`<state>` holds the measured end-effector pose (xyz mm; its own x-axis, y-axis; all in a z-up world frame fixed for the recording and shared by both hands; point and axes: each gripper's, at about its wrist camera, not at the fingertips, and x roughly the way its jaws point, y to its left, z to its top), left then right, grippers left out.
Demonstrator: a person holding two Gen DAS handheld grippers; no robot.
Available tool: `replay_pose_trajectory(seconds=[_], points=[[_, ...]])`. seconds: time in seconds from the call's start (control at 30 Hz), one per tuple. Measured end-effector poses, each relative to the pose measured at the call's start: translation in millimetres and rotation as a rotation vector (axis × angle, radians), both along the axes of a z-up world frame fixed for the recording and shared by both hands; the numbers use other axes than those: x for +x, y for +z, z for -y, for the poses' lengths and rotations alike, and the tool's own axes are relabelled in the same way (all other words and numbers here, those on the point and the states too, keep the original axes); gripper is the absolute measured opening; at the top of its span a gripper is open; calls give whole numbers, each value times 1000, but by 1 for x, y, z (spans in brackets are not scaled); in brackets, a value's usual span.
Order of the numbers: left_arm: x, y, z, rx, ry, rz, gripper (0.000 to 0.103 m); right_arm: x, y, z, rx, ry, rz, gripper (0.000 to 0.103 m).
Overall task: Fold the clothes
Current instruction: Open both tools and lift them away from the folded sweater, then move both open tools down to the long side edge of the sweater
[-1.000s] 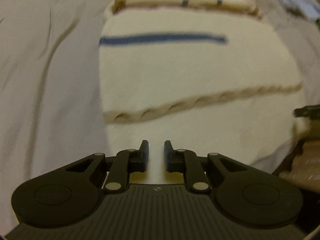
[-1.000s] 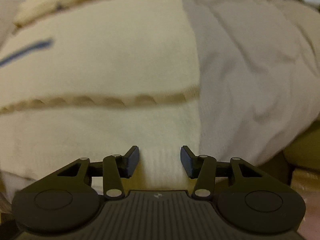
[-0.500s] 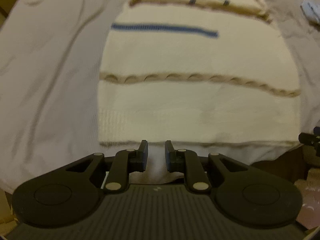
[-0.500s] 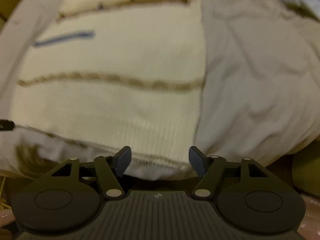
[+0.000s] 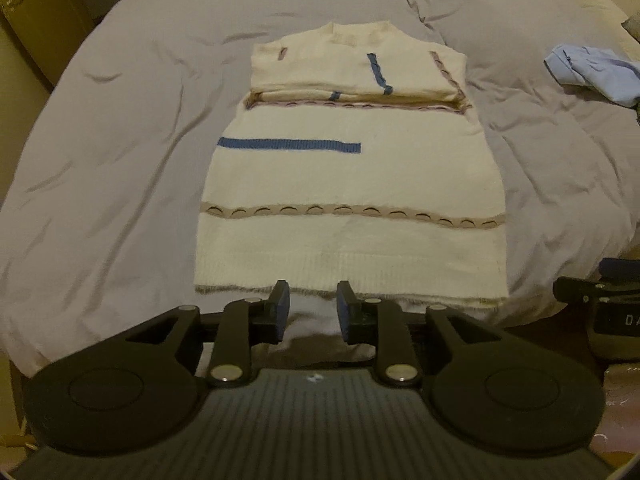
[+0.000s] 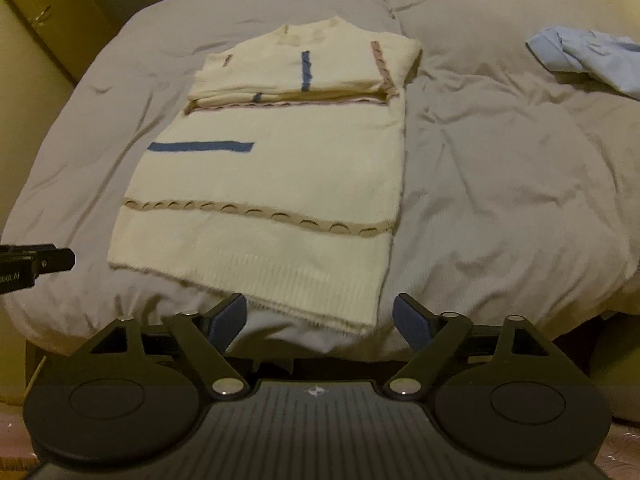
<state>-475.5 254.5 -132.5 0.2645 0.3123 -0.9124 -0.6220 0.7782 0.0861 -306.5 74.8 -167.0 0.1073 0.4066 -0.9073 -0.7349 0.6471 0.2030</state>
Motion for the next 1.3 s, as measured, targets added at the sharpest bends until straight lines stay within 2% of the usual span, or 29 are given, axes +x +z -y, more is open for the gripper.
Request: replay_pose_trajectory(seconds=[0.17,0.4,0.53,0.83,1.1,1.23,1.3], points=[[-5,-2,12,-5,-8,-31,24,-8,1,15,-26,-15,-22,87],[-24,-30,22,-41,8,-111,25,-22,-19,29,-88,-10,-71,87],[-37,-38,23,-54,24,-128,25,-28,-23,30,-106,5,-82,87],[-43,-27,18,-28,44,-102,29,-31,-17,19,-89,42,-64,87],[-37,-22,13,-9,26,-57,30,-25,-11,14,-66,31,-44,87],[-44,-26,-5,-48,46,-7,33,-18,-13,16,-39,6,-60,87],[-49,-33,-20,-68,72,-2,40,-12,-17,20,-7,-22,-80,89]])
